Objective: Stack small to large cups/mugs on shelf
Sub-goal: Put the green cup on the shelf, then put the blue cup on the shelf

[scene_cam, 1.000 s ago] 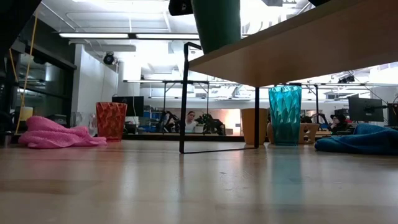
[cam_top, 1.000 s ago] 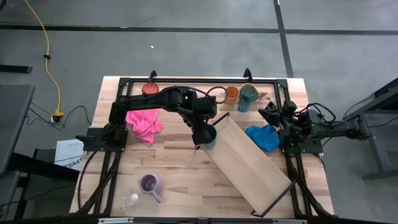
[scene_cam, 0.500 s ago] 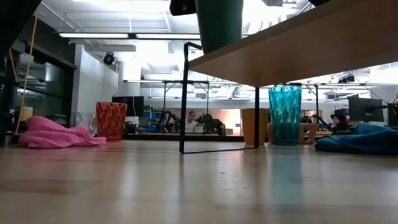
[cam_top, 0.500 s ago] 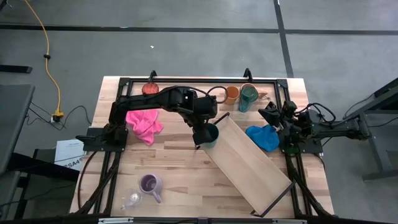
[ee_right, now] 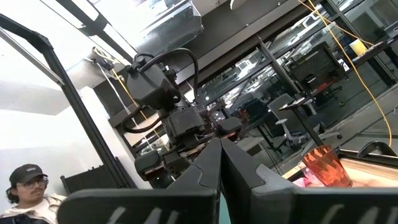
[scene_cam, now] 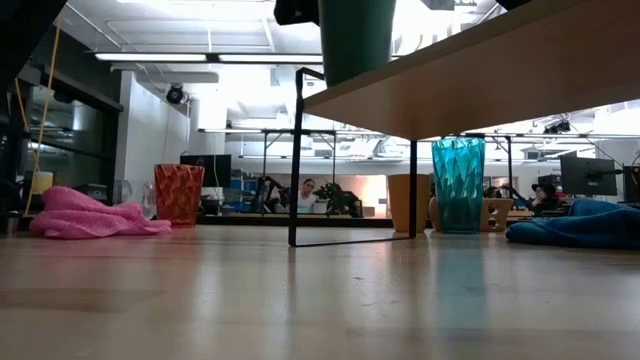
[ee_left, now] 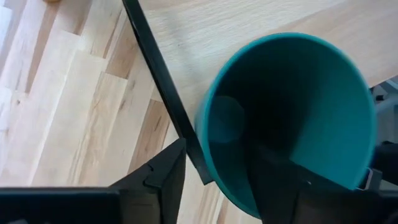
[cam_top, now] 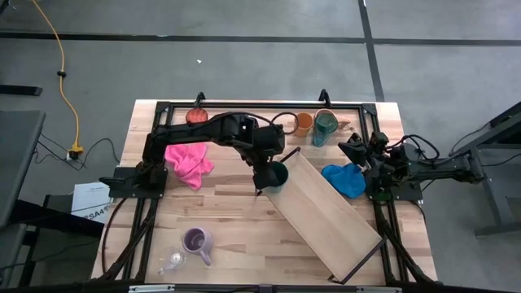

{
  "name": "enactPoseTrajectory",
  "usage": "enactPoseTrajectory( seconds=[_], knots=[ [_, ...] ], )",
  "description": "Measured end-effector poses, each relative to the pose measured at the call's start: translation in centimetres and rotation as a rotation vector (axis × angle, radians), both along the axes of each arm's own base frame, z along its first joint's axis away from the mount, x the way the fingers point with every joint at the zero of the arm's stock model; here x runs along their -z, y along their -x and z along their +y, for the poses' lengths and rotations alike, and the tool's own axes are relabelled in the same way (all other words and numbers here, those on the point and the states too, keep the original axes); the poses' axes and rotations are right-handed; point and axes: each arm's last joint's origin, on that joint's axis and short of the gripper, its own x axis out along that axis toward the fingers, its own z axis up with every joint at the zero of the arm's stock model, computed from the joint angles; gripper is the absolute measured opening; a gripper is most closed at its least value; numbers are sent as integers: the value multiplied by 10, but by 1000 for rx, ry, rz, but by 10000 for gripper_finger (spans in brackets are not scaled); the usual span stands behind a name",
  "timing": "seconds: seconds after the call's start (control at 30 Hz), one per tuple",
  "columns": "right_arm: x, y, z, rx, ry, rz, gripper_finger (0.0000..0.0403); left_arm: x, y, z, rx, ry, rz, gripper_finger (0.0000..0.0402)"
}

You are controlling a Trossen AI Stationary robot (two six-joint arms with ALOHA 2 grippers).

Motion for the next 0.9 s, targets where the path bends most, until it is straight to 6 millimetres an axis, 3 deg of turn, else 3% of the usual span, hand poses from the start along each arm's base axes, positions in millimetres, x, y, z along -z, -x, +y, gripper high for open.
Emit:
enactPoseTrajectory(
  seconds=[0.47, 0.7, 0.9],
  knots=[
    [0, 0, 0, 0, 0, -2, 0, -26, 13, 0, -18, -32, -104, 195],
    [0, 0, 0, -6, 3, 2, 0, -78, 49, -1, -64, -134, -325, 177],
    [0, 0, 0, -9, 4, 5, 0, -137, 104, -9, -111, -275, -594, 156]
  ],
)
